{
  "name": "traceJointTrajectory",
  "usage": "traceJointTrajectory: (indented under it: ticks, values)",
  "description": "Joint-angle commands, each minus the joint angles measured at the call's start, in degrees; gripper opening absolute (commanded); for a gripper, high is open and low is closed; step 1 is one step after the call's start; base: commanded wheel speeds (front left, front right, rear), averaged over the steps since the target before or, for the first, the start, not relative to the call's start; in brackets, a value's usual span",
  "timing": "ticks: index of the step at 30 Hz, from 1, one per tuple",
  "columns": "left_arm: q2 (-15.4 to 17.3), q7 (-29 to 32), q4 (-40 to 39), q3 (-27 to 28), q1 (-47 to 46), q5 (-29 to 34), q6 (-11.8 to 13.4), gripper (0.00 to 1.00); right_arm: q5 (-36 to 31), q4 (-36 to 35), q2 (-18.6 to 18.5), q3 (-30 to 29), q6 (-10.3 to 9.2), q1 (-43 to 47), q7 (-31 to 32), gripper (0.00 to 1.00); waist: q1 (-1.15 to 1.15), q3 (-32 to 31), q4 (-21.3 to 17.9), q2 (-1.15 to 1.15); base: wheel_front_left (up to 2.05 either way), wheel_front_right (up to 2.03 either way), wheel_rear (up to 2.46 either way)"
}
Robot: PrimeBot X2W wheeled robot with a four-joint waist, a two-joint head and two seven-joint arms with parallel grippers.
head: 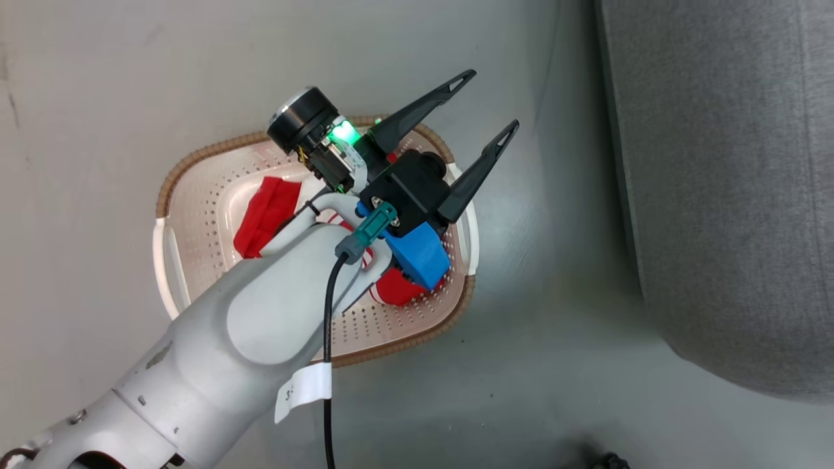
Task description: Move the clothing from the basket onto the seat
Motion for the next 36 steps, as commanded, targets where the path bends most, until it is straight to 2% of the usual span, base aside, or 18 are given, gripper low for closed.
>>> traceJointTrajectory:
  ticks: [1,8,16,24,29,36]
  values:
    - [-0.2,-0.3,-0.3,0.7,0.9,-0.2,0.3,1.0,0.5,-1.1,0.9,0.1,0.01,3.3,-0.2,1.0,0.0,-2.2,-0.2,0.0,0.0,0.0,0.0]
    - [-0.7,-0.3,-1.1,3.6,5.7,-1.2,1.0,1.0,0.9,-7.3,4.5,0.3,0.01,14.9,-0.2,1.0,0.0,-9.9,-0.6,0.0,0.0,0.0,0.0]
    - [0.0,-0.3,-4.3,11.9,15.0,-1.6,3.0,1.0,-1.0,-16.3,8.9,4.2,0.01,23.3,-0.2,1.0,0.0,-19.2,0.4,0.0,0.0,0.0,0.0]
    - [-1.0,-0.3,-8.3,20.5,22.6,0.3,3.7,1.0,-0.7,-20.8,10.2,10.5,0.01,26.7,-0.2,1.0,0.0,-24.9,3.4,0.0,0.0,0.0,0.0]
    - [-2.8,-0.2,-11.4,28.3,27.9,1.6,3.9,1.0,-0.5,-22.7,11.1,15.5,0.01,27.7,-0.2,1.0,0.0,-28.3,5.7,0.0,0.0,0.0,0.0]
    - [-5.1,-0.2,-13.6,38.0,34.9,4.4,2.9,1.0,-0.6,-24.0,12.6,21.4,0.01,29.0,-0.2,1.0,0.0,-33.1,8.9,0.0,0.0,0.0,0.0]
